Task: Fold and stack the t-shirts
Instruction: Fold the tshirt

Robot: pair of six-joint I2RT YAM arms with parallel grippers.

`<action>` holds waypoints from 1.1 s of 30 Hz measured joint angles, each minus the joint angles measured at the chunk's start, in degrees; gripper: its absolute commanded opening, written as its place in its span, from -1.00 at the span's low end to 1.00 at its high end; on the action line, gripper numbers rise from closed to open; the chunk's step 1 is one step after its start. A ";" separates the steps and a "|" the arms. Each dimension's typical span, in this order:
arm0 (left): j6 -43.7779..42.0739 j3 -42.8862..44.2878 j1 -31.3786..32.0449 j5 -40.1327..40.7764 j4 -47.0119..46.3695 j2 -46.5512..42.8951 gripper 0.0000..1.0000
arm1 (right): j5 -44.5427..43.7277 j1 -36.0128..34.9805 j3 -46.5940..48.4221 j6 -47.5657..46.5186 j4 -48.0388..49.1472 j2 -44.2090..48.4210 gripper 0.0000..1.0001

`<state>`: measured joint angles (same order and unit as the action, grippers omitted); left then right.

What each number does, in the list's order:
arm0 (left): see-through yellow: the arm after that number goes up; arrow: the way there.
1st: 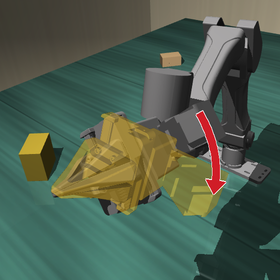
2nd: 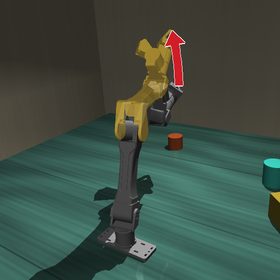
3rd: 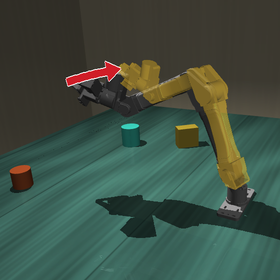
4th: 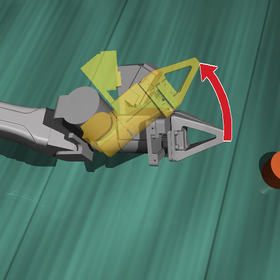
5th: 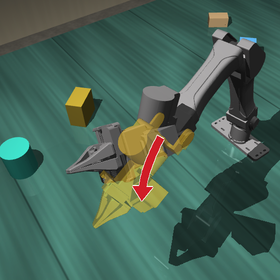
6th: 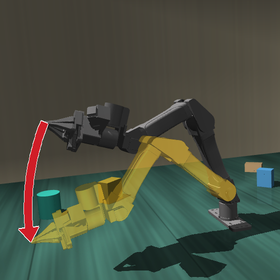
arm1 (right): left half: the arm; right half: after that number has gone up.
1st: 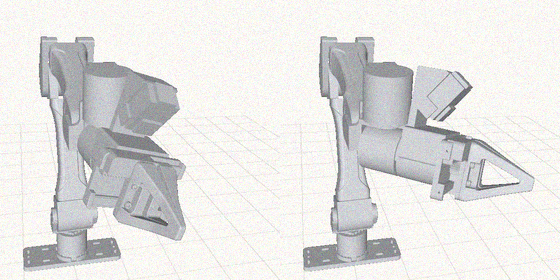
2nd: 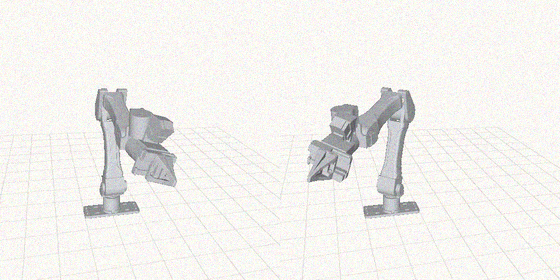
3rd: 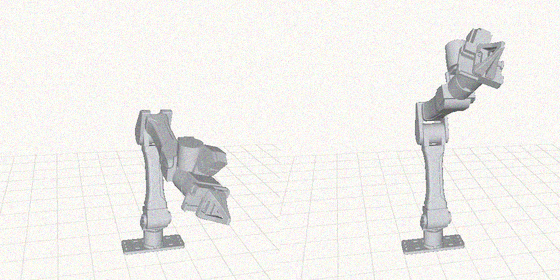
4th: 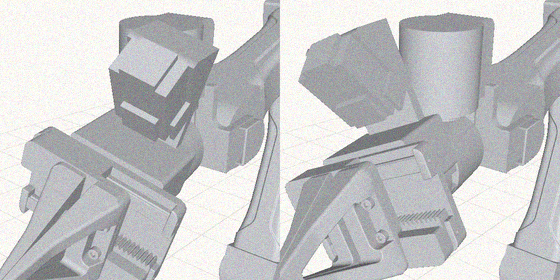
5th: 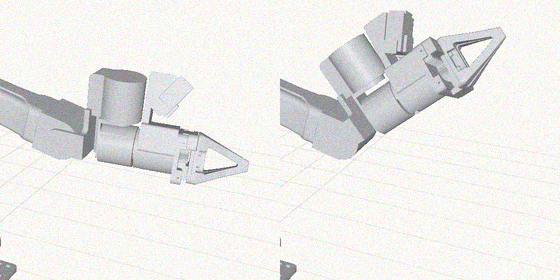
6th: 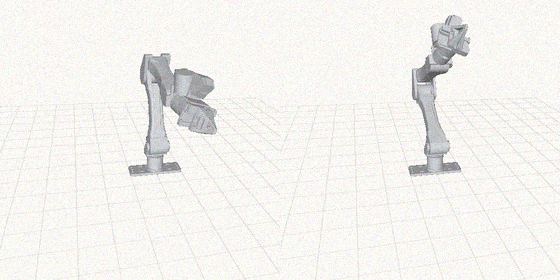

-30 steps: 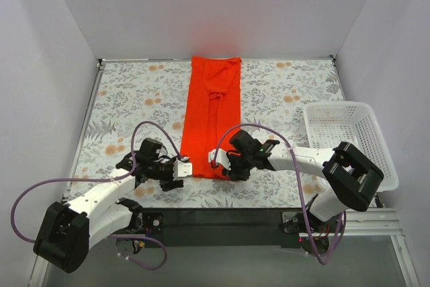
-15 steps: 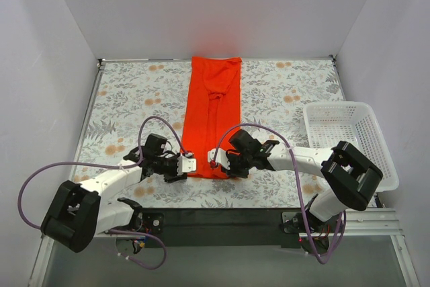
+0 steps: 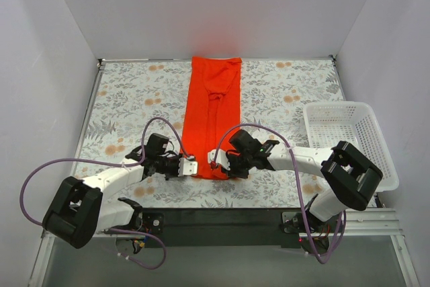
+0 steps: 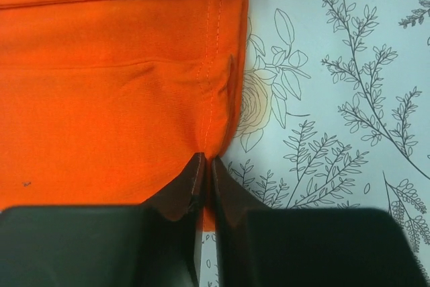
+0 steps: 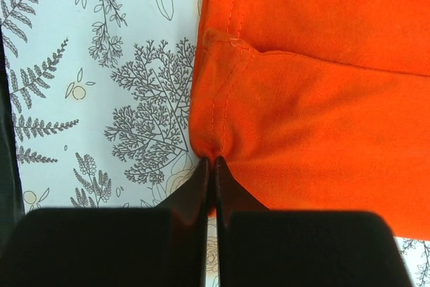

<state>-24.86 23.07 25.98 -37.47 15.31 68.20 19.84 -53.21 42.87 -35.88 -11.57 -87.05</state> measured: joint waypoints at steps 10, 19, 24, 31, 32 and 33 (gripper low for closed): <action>-0.11 5.77 1.70 -1.46 16.31 -3.61 -1.00 | 1.57 -4.02 -2.56 3.13 -4.20 8.50 -0.97; 2.19 17.99 -6.84 -5.35 18.43 3.21 -1.00 | 2.93 5.42 3.69 -1.27 -7.80 9.64 -0.97; 2.82 26.27 -9.29 -5.84 14.53 13.22 -1.00 | 4.02 10.78 9.99 -6.21 -8.52 4.81 -0.97; 2.67 34.42 -10.51 -5.77 9.75 24.79 -1.00 | 5.25 16.72 17.99 -12.24 -9.88 -5.22 -0.97; 2.64 35.43 -10.69 -5.77 9.27 26.05 -1.00 | 5.46 17.62 19.45 -13.00 -10.03 -6.78 -0.97; 2.64 36.22 -10.82 -5.75 8.76 27.04 -1.00 | 5.68 18.49 20.81 -13.86 -10.03 -8.28 -0.97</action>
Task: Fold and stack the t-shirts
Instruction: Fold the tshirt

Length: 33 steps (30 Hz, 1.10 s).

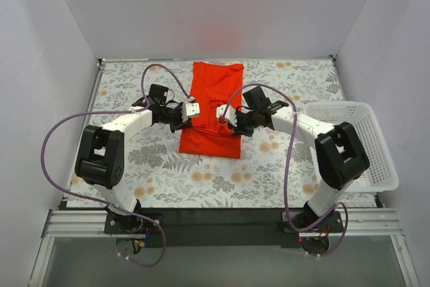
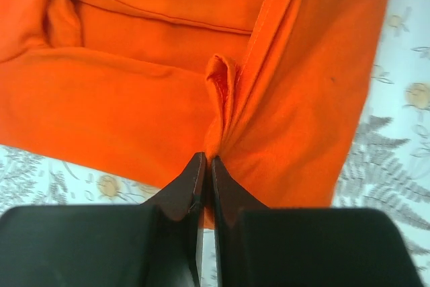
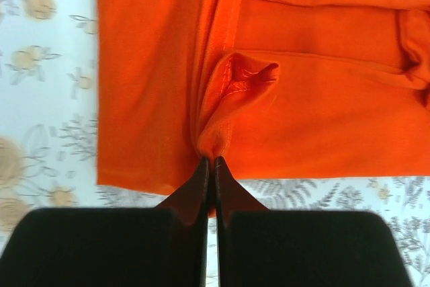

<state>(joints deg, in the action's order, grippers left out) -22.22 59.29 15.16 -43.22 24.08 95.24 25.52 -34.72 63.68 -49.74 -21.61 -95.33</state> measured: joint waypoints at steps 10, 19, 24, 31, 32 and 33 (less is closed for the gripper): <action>-0.90 12.13 -1.40 0.52 -6.23 12.55 -1.00 | 1.33 5.73 13.07 -6.21 -0.79 -11.58 -0.97; -0.92 18.16 -2.78 0.83 -11.54 20.68 -1.00 | 1.60 8.13 21.27 -8.74 -0.90 -20.50 -0.97; -0.92 19.82 -3.02 0.87 -13.53 22.23 -1.00 | 1.57 8.87 24.81 -9.11 -0.98 -22.82 -0.97; -0.94 21.16 -3.04 0.83 -15.67 23.52 -1.00 | 1.42 9.57 27.04 -9.73 -0.92 -24.33 -0.97; -0.94 21.51 -3.04 0.83 -15.96 24.09 -1.00 | 1.38 9.62 27.17 -9.88 -0.96 -24.52 -0.97; -0.94 21.86 -3.06 0.83 -16.17 24.57 -1.00 | 1.31 9.64 27.43 -10.05 -0.98 -24.90 -0.97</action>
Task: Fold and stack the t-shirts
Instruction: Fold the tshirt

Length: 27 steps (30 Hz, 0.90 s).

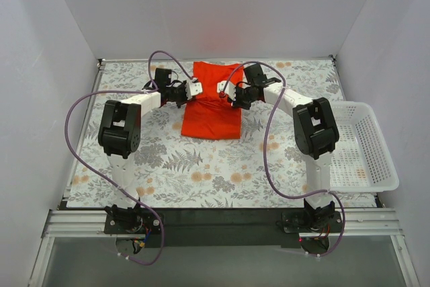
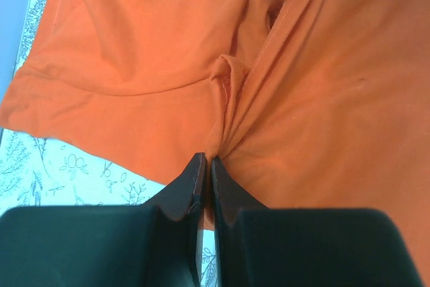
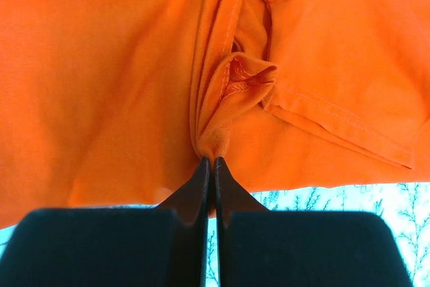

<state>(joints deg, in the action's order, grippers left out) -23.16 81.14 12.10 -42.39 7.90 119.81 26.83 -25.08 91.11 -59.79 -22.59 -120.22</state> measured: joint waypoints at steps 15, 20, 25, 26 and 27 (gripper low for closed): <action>0.48 2.01 0.00 0.63 -2.14 1.81 -1.00 | -0.98 0.87 3.63 -0.33 0.13 -3.61 -0.97; 0.44 3.17 0.02 0.63 -2.54 2.69 -1.00 | -1.20 1.09 4.09 -0.35 0.28 -3.74 -0.97; 0.48 3.72 0.00 1.25 -3.43 4.87 -0.47 | -2.23 1.11 5.07 0.17 0.50 -3.98 -0.46; 0.66 3.72 0.00 1.53 -3.61 5.20 -0.31 | -2.78 1.11 5.40 0.76 0.63 -4.04 -0.36; 0.85 3.72 0.00 1.90 -3.74 5.35 -0.24 | -3.28 1.11 5.86 1.33 0.76 -4.13 -0.16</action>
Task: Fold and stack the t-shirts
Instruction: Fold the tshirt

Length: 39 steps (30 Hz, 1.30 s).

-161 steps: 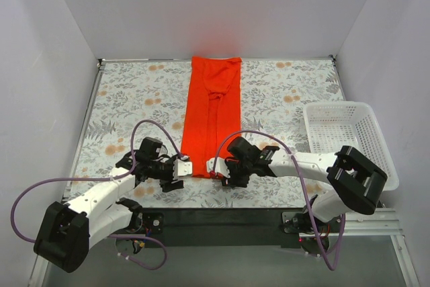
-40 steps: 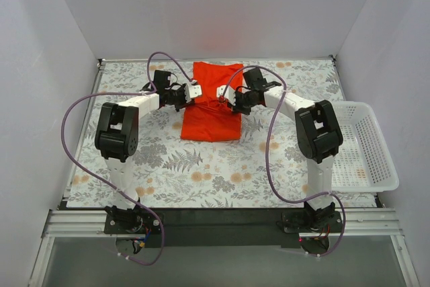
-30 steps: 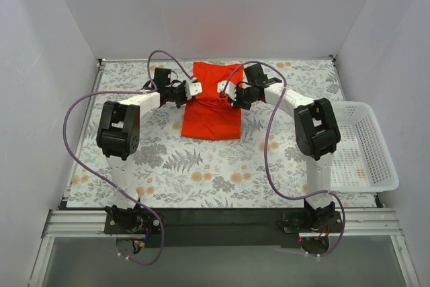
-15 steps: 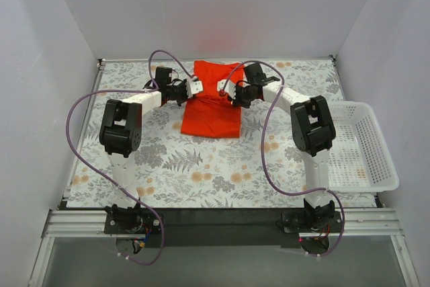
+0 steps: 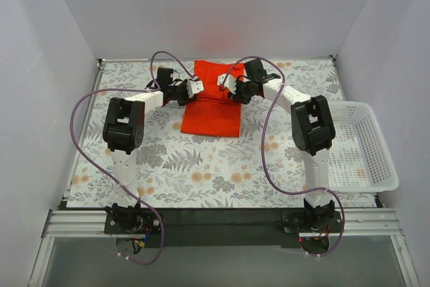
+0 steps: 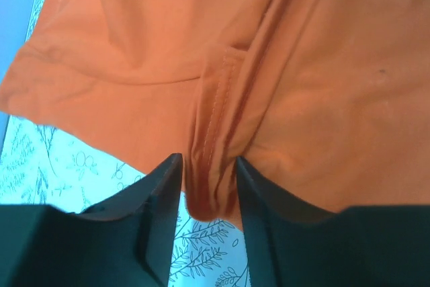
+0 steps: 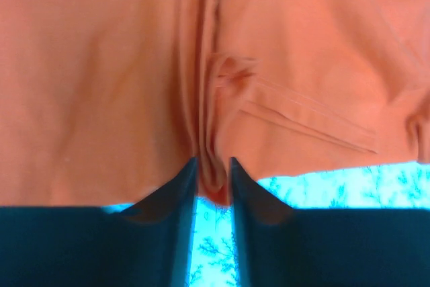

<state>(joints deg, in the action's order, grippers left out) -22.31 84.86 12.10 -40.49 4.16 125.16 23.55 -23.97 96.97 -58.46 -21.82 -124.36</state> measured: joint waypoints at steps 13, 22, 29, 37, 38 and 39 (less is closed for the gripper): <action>19.89 -4.50 -1.95 2.43 -0.87 -11.13 -0.10 | -0.04 0.66 1.77 17.88 0.74 6.01 -0.10; 46.97 -6.69 -2.95 -8.81 6.78 -15.96 -0.17 | 14.91 0.46 -3.69 43.23 -0.33 10.93 -0.27; 61.46 -9.57 -4.98 -15.19 9.22 -6.91 -0.19 | 18.78 0.22 -12.48 52.78 0.83 5.40 -0.31; 69.33 -15.08 -7.98 -20.17 8.55 -4.11 -0.21 | 20.70 0.61 -18.62 56.65 2.99 4.13 -0.31; 69.90 -15.69 -8.17 -20.79 8.37 -4.13 -0.21 | 20.50 0.63 -19.12 56.81 3.52 4.37 -0.31; 70.36 -16.37 -8.31 -21.35 8.13 -4.26 -0.21 | 20.24 0.74 -19.63 56.85 3.91 4.72 -0.31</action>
<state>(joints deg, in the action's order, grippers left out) 48.05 68.49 3.79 -61.84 12.29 120.90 43.79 -23.22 77.34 -1.61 -17.91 -119.63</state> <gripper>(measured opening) 0.398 0.344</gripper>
